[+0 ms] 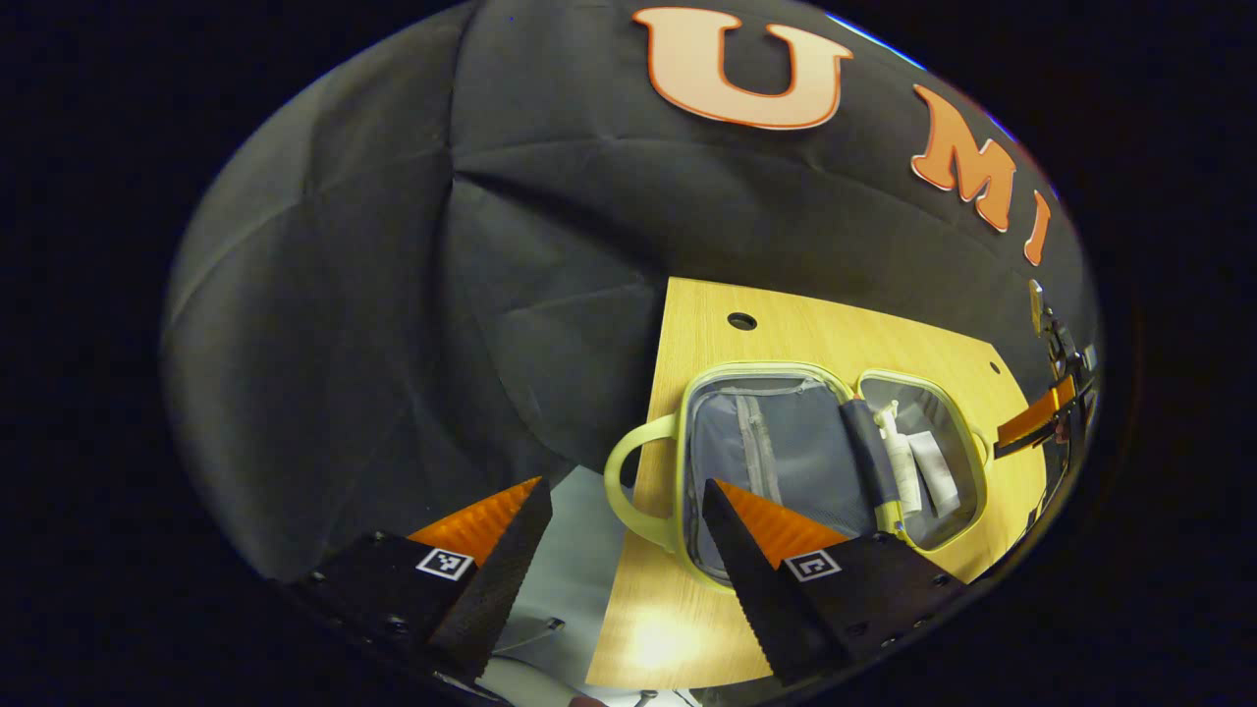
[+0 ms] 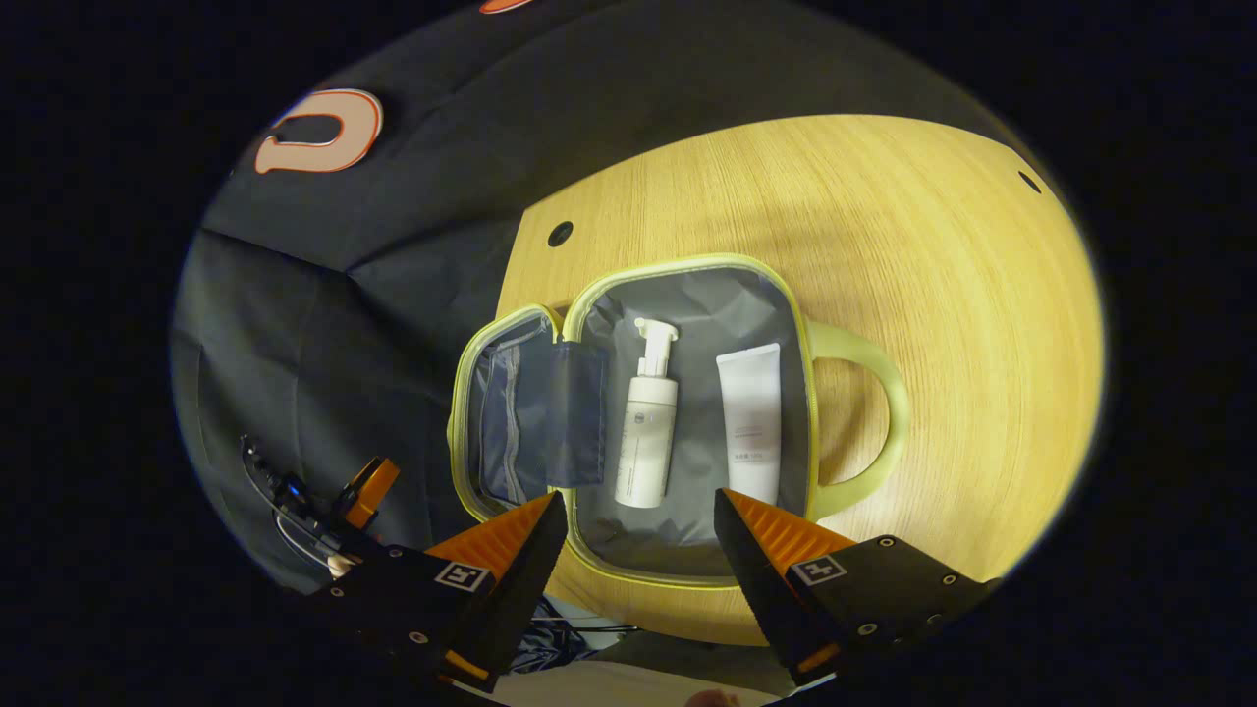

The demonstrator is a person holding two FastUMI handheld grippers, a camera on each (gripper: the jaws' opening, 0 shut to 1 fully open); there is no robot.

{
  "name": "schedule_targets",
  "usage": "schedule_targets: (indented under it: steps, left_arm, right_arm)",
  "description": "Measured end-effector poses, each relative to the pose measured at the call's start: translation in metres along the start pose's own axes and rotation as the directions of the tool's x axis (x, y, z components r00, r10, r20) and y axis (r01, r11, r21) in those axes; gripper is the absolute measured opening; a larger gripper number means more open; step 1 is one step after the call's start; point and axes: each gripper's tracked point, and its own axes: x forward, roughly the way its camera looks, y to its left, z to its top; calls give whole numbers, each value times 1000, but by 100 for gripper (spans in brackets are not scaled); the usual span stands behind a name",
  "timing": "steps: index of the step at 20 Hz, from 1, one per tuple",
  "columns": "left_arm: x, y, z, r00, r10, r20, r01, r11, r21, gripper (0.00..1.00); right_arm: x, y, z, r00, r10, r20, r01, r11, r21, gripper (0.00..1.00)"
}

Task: First open the suitcase, pack the skin care products into it, and then close the suitcase.

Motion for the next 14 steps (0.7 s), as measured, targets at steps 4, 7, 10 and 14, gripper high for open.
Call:
schedule_targets:
  steps: [4, 7, 10, 14]
  left_arm:
    - [50, 15, -9, 993, -118, -25, 117, 993, -35, 99]
    - [87, 29, -23, 988, -134, -81, 130, 991, -43, 100]
    - [108, 25, -31, 977, -184, -107, 175, 981, -85, 98]
    - [129, 17, -47, 967, -201, -155, 186, 977, -105, 91]
  right_arm:
    - [-13, -3, -3, 998, -37, 60, 39, 999, -23, 95]
    - [-21, -7, -8, 995, -55, 87, 56, 998, -4, 96]
    - [-27, -12, -14, 992, -79, 93, 78, 997, 20, 96]
    - [-30, -21, -15, 990, -104, 99, 100, 994, 50, 96]
